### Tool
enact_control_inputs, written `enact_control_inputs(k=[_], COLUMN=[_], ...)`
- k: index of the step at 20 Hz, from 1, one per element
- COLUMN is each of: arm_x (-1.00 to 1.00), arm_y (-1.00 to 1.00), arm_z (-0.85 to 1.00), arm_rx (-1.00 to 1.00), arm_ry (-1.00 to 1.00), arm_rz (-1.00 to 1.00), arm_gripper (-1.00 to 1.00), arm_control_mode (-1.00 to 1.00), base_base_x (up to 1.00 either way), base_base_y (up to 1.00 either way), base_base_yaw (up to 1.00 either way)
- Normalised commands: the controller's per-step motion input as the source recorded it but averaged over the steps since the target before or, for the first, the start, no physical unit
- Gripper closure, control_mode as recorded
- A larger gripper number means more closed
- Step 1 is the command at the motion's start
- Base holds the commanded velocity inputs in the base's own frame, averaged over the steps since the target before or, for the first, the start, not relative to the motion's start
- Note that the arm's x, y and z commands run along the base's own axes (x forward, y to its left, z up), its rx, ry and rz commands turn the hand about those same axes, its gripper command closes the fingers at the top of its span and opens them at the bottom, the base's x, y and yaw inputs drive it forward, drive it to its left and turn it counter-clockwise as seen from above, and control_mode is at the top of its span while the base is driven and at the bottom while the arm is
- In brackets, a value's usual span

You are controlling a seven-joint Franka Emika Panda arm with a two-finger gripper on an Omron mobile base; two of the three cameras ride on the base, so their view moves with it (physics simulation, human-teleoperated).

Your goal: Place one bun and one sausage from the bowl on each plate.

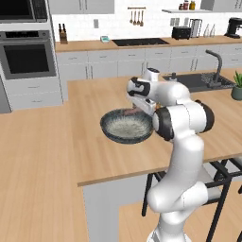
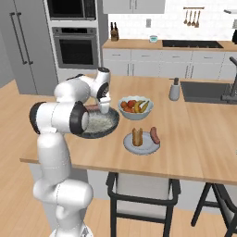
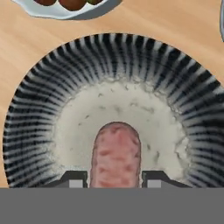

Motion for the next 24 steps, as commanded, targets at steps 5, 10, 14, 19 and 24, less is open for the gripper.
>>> enact_control_inputs(k=[5, 10, 14, 19, 24], arm_x=[-1.00, -0.69, -0.90, -0.99, -0.61], arm_y=[-0.16, 0.18, 0.13, 0.05, 0.01], arm_z=[0.27, 0.21, 0.17, 0.45, 0.52], arm_rx=[-0.17, -0.12, -0.07, -0.10, -0.05], arm_ry=[-0.02, 0.00, -0.04, -0.10, -0.07], arm_rz=[0.42, 0.74, 0.72, 0.50, 0.08], arm_gripper=[1.00, 1.00, 1.00, 1.00, 1.00], arm_control_mode=[-1.00, -1.00, -1.00, -1.00, -1.00], base_base_x=[0.00, 0.00, 0.00, 0.00, 0.00], base_base_y=[0.00, 0.00, 0.00, 0.00, 0.00], base_base_yaw=[0.00, 0.00, 0.00, 0.00, 0.00])
